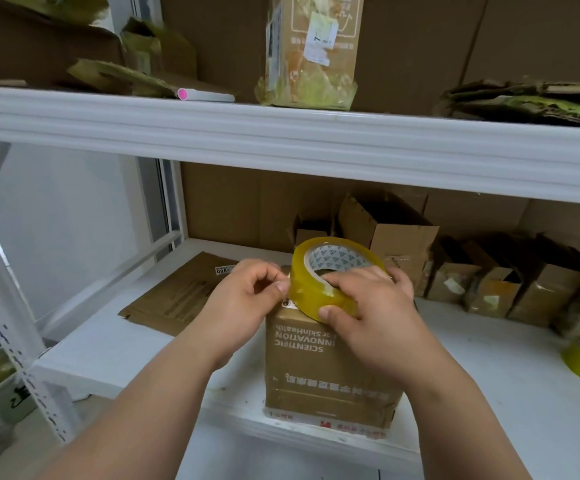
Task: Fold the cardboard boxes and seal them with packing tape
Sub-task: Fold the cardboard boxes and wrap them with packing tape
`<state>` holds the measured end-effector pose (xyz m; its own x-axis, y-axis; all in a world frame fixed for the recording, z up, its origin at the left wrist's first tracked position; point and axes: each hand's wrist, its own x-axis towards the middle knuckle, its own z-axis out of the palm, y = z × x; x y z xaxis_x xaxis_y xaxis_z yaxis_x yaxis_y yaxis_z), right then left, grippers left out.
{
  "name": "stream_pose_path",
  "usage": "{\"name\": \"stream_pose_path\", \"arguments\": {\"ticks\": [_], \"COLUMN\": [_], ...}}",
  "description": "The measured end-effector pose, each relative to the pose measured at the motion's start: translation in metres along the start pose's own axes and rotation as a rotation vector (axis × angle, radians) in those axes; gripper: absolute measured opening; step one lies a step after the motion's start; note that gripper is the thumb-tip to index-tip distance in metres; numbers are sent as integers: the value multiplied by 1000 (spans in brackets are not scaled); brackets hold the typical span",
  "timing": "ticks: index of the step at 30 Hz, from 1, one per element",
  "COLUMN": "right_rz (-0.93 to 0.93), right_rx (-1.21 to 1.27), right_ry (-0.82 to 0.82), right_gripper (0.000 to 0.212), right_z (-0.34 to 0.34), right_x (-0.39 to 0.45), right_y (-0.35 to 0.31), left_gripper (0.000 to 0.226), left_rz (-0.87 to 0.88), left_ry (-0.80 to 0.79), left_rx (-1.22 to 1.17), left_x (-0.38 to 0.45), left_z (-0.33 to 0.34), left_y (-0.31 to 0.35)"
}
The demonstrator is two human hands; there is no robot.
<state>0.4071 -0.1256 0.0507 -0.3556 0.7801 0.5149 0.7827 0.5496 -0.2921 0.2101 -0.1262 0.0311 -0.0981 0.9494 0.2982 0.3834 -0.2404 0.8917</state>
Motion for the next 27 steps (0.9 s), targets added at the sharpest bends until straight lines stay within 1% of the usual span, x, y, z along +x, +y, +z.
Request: {"name": "stream_pose_path", "arguments": {"ticks": [2, 4, 6, 8, 11, 12, 14, 16, 18, 20, 22, 24, 25, 27], "right_rz": [-20, -26, -3, 40, 117, 138, 151, 113, 59, 33, 45, 66, 69, 61], "right_rx": [6, 19, 57, 115, 402, 490, 576, 552, 481, 429, 379, 312, 305, 324], "right_ry": [-39, -97, -136, -166, -188, -191, -194, -197, -180, -118, -29, 23, 11, -86], "right_gripper": [32, 32, 32, 28, 26, 28, 32, 37, 34, 37, 40, 35, 33, 27], "right_z": [-5, -13, -19, -22, -21, -21, -21, -20, -17, -16, -19, -24, -26, -33], "right_x": [3, 7, 10, 13, 18, 21, 26, 31, 36, 39, 40, 38, 36, 34], "right_y": [5, 11, 18, 26, 31, 30, 30, 29, 30, 31, 36, 43, 46, 50], "left_gripper": [12, 12, 15, 18, 20, 20, 21, 21, 20, 20, 20, 20, 20, 20], "left_rz": [-8, -33, -65, -103, -148, -151, -158, -170, -171, -162, -158, -165, -172, -193], "left_ry": [4, -8, -45, -81, -104, -105, -93, -55, -7, 17, 32, 46, 50, 51], "left_rx": [5, -38, -107, -239, -410, -428, -435, -409, -371, -383, -397, -388, -387, -412], "left_x": [1, 1, 4, 8, 14, 16, 20, 24, 27, 28, 27, 25, 25, 27], "left_z": [-1, -4, -7, -10, -12, -12, -13, -13, -12, -11, -8, -7, -7, -7], "left_y": [-1, -2, -1, 0, 1, 1, 1, 2, 4, 6, 7, 6, 6, 6]}}
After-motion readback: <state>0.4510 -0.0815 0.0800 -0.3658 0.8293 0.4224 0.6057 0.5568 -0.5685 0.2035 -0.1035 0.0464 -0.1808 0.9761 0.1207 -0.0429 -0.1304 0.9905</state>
